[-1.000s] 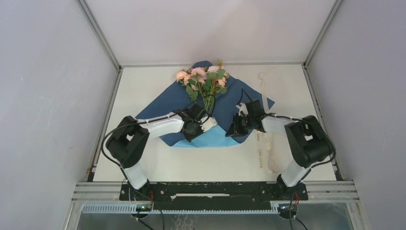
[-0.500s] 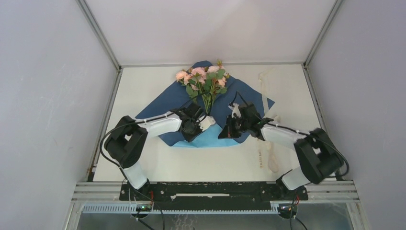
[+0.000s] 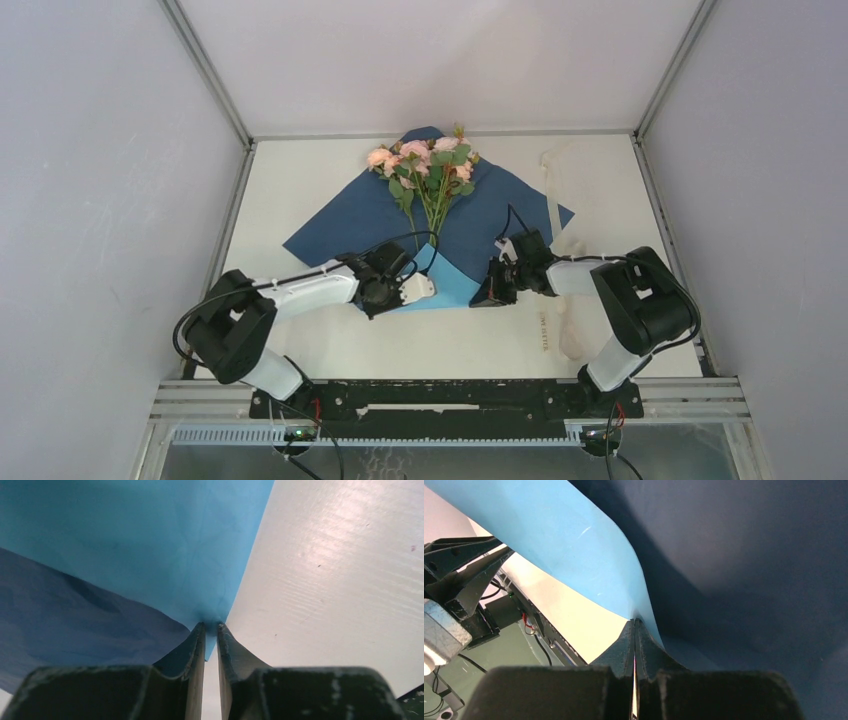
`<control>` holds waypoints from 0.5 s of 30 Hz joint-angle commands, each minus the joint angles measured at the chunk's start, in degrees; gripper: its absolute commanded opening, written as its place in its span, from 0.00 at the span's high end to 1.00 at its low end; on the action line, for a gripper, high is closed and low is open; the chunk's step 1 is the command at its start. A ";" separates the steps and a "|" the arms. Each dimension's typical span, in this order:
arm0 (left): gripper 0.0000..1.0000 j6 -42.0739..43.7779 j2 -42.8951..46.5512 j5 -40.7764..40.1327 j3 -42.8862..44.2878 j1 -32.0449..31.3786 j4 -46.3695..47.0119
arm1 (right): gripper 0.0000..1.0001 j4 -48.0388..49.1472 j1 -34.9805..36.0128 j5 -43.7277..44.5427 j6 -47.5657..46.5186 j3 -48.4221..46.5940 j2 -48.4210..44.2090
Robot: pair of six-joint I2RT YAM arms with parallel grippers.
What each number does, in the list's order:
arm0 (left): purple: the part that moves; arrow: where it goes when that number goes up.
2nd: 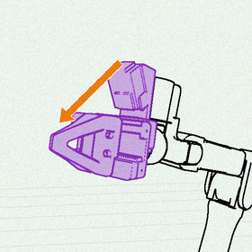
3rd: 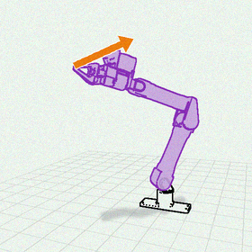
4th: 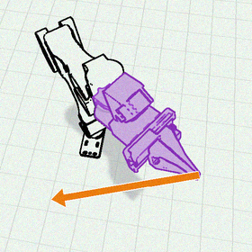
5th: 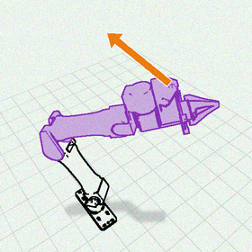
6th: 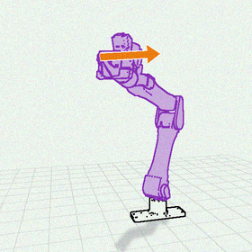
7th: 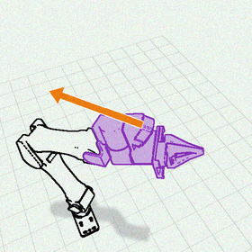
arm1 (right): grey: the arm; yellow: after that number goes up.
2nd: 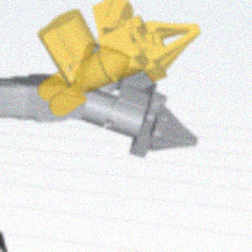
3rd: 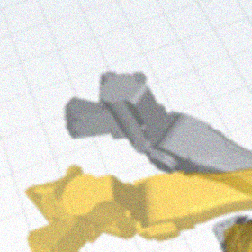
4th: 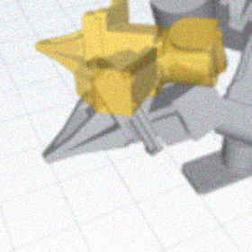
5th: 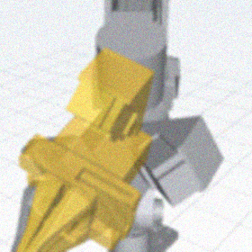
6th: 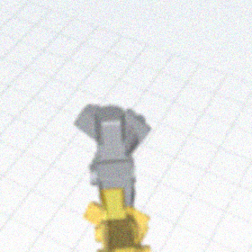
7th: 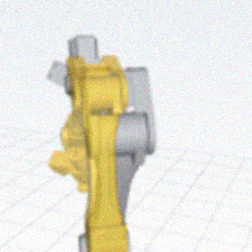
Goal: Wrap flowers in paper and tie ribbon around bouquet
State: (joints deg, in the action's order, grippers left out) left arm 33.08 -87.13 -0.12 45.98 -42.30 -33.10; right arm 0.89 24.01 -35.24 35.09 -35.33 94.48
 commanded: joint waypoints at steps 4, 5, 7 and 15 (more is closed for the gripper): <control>0.81 1.94 2.70 -4.58 -5.38 1.10 -2.94 | 1.00 -1.78 -1.02 4.28 -1.26 2.37 -1.41; 0.81 2.17 3.69 -5.27 -5.19 1.54 -3.69 | 1.00 -1.48 -1.03 4.12 -1.16 2.37 -1.21; 0.81 2.34 5.62 -6.08 -3.62 2.43 -6.57 | 1.00 -1.50 -1.17 4.14 -0.91 2.37 -0.91; 0.75 1.67 9.23 8.02 14.47 -3.96 -19.73 | 1.00 -1.47 -1.21 4.33 -0.55 2.39 -0.65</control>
State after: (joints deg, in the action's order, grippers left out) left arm 34.48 -80.93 -2.11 49.50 -42.02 -48.40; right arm 0.82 23.22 -35.24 35.18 -34.17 93.25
